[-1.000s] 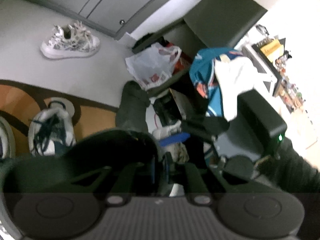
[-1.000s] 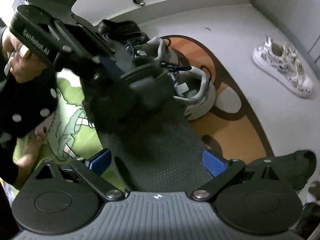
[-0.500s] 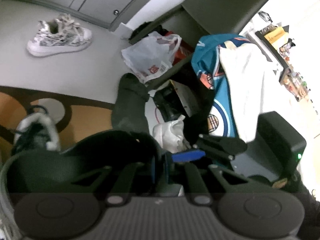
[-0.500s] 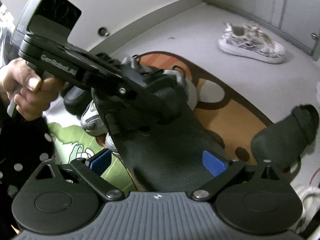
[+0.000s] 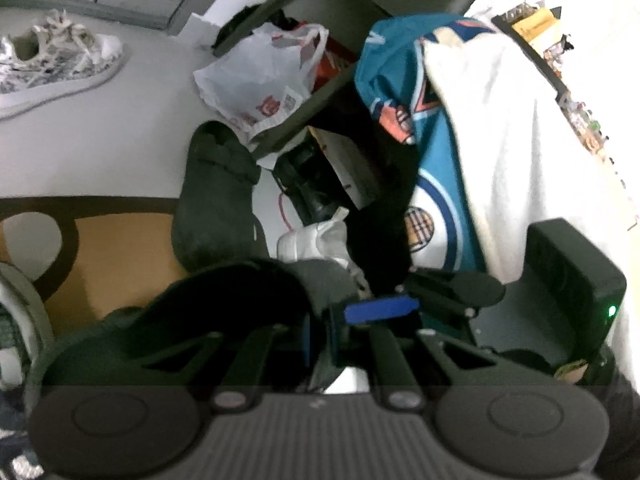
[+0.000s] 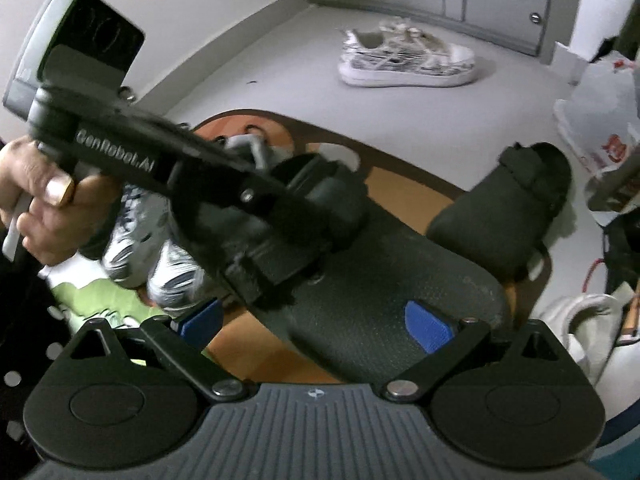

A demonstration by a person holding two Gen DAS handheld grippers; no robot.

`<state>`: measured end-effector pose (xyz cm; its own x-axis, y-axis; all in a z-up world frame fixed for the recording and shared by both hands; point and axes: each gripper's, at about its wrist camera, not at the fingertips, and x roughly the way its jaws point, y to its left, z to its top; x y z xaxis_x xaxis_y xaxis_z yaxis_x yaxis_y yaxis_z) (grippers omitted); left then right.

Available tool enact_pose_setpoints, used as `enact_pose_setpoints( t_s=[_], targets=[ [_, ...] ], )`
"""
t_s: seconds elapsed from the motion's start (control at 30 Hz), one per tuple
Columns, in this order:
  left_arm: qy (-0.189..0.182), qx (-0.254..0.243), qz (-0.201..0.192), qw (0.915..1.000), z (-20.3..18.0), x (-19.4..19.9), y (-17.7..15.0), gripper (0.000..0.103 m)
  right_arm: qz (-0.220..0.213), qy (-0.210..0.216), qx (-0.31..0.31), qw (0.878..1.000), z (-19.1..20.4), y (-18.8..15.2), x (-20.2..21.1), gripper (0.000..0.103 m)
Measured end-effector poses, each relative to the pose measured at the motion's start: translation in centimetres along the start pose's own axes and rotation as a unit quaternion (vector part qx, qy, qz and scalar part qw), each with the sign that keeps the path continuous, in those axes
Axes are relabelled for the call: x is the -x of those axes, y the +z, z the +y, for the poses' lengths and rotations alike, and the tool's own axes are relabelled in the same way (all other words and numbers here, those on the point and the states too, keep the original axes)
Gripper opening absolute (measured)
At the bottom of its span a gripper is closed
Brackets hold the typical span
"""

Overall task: Organize scattered shoes
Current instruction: 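Lift the black slide sandal with the left tool and carry it over the mat, then lower the black slide sandal onto the mat beside the white-blue sneakers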

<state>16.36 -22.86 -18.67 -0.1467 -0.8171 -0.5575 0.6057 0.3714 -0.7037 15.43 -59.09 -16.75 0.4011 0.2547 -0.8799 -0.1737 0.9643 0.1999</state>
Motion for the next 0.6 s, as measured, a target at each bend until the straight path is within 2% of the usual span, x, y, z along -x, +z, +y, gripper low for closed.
enact_pose_setpoints(
  t_s=[0.17, 0.43, 0.6],
  targets=[
    [-0.002, -0.009, 0.009, 0.9999, 0.2, -0.7, 0.4, 0.009, 0.019, -0.019, 0.013, 1.000, -0.7, -0.2, -1.3, 0.101],
    [-0.016, -0.038, 0.026, 0.9988, 0.0, 0.4, -0.1, 0.009, 0.023, -0.025, 0.049, 0.998, -1.7, 0.4, 0.5, 0.101],
    [-0.022, -0.073, 0.047, 0.9960, -0.9, 0.5, -1.3, 0.009, 0.041, -0.008, 0.070, 0.997, -1.5, 0.7, 0.3, 0.101]
  ],
)
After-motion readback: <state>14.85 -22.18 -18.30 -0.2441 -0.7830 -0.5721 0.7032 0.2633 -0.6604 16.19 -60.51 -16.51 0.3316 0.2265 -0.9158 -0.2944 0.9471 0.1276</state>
